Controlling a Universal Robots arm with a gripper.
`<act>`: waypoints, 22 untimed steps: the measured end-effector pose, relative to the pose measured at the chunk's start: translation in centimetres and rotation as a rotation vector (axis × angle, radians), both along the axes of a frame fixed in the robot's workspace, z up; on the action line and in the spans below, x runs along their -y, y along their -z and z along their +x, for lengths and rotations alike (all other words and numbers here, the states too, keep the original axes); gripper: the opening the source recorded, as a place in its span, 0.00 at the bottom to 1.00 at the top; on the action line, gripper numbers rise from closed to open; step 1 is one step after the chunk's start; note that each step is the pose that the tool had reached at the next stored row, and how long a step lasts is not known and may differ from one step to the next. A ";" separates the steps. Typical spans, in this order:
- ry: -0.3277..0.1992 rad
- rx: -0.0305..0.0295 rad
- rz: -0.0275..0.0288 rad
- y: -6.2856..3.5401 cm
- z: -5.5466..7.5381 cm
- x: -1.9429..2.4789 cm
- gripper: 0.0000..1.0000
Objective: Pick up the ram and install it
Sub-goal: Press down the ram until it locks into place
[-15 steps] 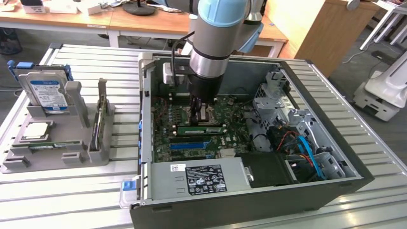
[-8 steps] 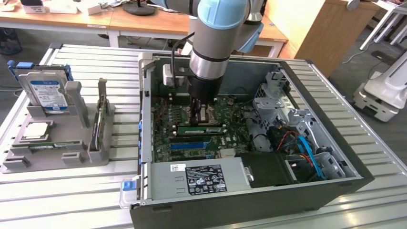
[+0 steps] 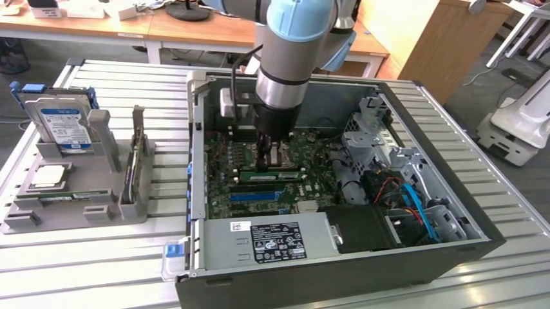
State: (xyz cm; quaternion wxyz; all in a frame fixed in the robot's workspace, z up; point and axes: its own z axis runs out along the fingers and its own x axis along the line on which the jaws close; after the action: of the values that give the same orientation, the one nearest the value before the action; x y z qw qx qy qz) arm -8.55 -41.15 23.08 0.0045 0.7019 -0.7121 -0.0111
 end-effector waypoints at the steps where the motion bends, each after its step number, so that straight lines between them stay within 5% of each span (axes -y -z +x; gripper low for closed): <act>1: 0.000 0.0000 0.0000 0.06 0.0 0.00 0.11; 22: 0.000 -0.0002 -0.0002 0.42 0.0 0.00 0.11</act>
State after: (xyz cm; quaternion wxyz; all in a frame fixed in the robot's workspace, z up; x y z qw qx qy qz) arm -8.56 -41.15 22.66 0.0046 0.7019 -0.7121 -0.0110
